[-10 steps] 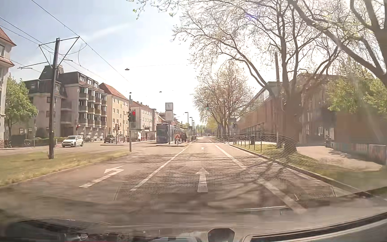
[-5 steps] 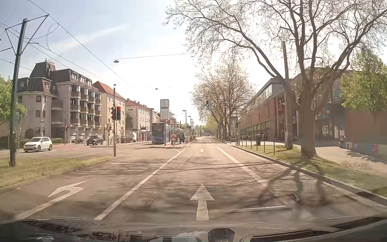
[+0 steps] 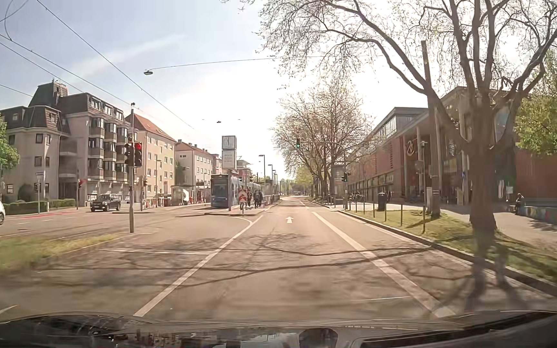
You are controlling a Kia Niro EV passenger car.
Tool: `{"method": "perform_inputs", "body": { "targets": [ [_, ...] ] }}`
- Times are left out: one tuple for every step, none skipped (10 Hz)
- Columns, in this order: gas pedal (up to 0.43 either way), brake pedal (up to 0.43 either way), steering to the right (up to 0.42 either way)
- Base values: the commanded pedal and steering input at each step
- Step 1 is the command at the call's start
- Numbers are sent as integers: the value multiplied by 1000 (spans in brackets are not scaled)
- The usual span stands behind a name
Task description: Follow the waypoints while adhering to traffic rules and regulations
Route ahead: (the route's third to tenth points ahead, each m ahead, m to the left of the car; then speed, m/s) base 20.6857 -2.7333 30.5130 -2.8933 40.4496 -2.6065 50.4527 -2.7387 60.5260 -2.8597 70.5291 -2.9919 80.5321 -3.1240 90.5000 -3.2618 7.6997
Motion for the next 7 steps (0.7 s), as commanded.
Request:
{"method": "perform_inputs", "body": {
  "targets": [
    [0,0,3],
    [0,0,3],
    [0,0,3],
    [0,0,3],
    [0,0,3],
    [0,0,3],
    [0,0,3]
  ]
}}
